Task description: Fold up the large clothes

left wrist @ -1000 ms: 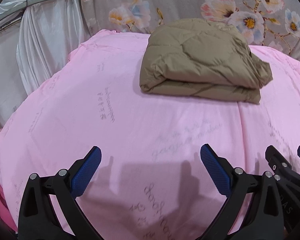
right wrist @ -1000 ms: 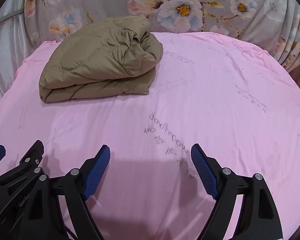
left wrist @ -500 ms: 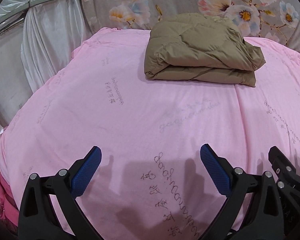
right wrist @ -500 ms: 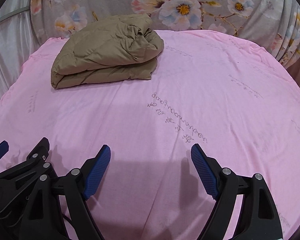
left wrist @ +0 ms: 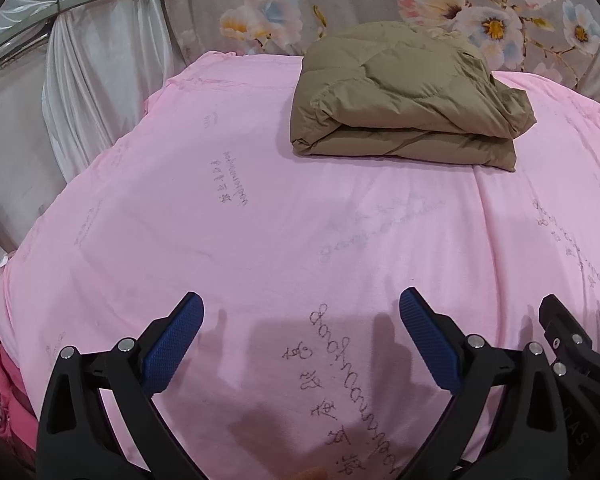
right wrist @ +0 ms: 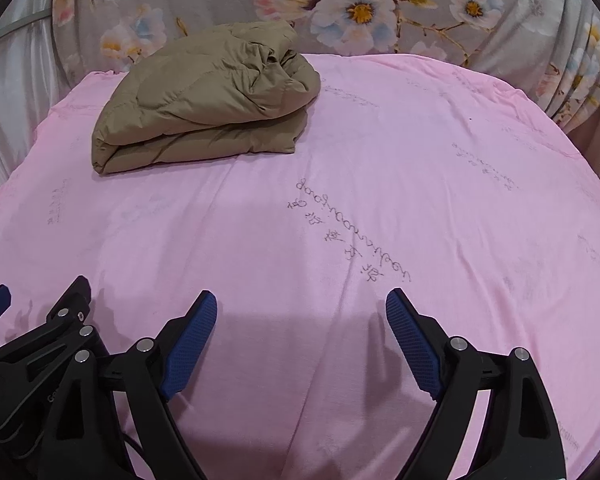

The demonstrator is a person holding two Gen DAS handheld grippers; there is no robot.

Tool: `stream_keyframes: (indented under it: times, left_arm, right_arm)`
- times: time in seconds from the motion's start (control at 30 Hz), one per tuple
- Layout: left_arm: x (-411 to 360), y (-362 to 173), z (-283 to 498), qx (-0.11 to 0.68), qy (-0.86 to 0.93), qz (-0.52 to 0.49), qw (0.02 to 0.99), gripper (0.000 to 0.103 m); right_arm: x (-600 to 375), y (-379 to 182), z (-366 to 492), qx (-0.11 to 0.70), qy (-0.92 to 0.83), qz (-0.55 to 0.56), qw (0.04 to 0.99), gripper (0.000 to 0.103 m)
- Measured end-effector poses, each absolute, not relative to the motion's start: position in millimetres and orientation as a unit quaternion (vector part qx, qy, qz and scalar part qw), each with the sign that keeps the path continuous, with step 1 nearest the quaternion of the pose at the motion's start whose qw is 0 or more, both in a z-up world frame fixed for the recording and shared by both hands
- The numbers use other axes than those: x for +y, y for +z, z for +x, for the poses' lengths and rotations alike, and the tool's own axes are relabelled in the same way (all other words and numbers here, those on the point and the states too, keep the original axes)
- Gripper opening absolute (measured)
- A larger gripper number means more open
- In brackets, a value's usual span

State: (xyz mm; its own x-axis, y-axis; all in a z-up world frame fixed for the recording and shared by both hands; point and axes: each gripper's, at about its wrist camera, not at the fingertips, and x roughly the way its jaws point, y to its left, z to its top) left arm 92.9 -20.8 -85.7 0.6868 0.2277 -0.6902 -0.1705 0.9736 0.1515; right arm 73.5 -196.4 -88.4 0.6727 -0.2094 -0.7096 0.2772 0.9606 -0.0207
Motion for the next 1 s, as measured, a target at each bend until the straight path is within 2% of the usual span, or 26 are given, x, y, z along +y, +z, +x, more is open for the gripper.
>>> stream_keyframes:
  times: [1.0]
  left_arm:
    - [-15.8,-81.2,89.1,0.373,0.117,0.033,0.92,0.096]
  right_arm:
    - [-191.0,-85.2,70.7,0.373,-0.127,0.044,0.918,0.086]
